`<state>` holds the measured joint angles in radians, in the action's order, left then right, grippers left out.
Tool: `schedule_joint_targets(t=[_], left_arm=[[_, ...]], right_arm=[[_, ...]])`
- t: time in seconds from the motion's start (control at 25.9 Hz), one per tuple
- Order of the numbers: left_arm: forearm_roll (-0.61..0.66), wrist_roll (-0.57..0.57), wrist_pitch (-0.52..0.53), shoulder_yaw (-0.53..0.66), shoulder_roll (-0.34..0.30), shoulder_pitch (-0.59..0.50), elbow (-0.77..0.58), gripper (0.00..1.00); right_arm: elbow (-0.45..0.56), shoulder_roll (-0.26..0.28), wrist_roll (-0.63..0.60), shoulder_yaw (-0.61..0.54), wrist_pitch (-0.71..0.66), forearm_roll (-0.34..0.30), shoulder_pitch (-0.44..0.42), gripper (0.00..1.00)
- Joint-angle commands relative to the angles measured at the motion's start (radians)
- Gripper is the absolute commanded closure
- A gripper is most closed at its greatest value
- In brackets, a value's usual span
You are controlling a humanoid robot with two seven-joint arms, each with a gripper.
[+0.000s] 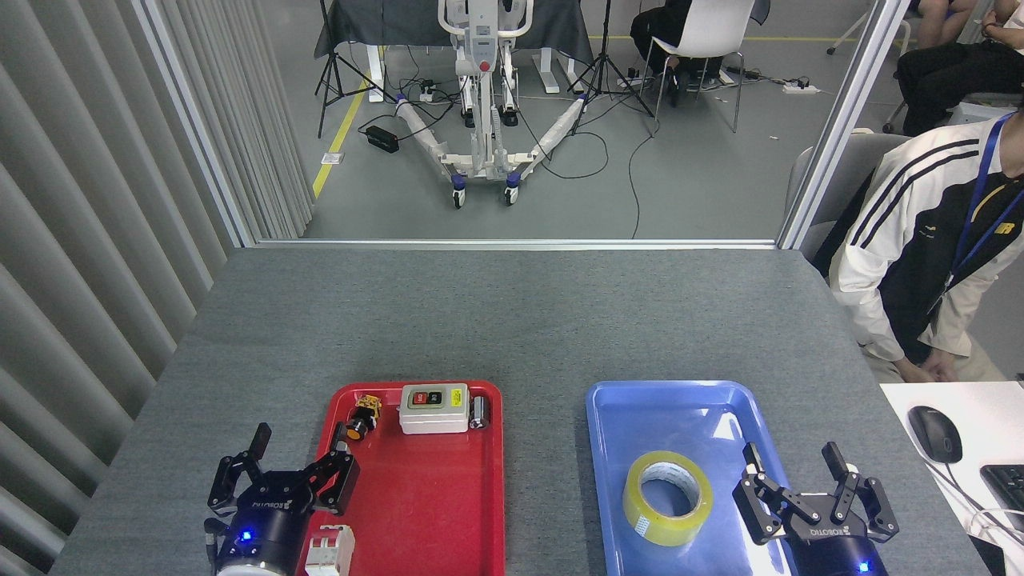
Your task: Place and move tape with both arms
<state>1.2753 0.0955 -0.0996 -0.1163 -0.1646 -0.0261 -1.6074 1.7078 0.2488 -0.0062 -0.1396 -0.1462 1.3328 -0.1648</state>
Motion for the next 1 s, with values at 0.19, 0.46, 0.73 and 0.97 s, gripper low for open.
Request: schedule_joint_targets(t=[0.19,0.46,0.73,0.97], left_arm=[[-0.001,0.001,0.009,0.003,0.002,0.002,-0.005,0.00],[-0.002,0.004,-0.002,0.000,0.010,0.009,0.001,0.00],[0.001,0.006,-0.002,-0.006,0.054,-0.032,0.015,0.00],[0.013,0.013,0.000,-0.005,0.053,-0.041,0.018,0.00]], right_arm=[[-0.016,-0.008,-0.015,-0.002,0.008,-0.001,-0.005,0.00],[-0.080,-0.013,-0.001,0.000,0.014,-0.027,0.007,0.00],[-0.088,-0.008,-0.005,0.006,0.013,-0.027,0.028,0.00],[-0.096,-0.008,-0.006,0.021,0.011,-0.026,0.036,0.00]])
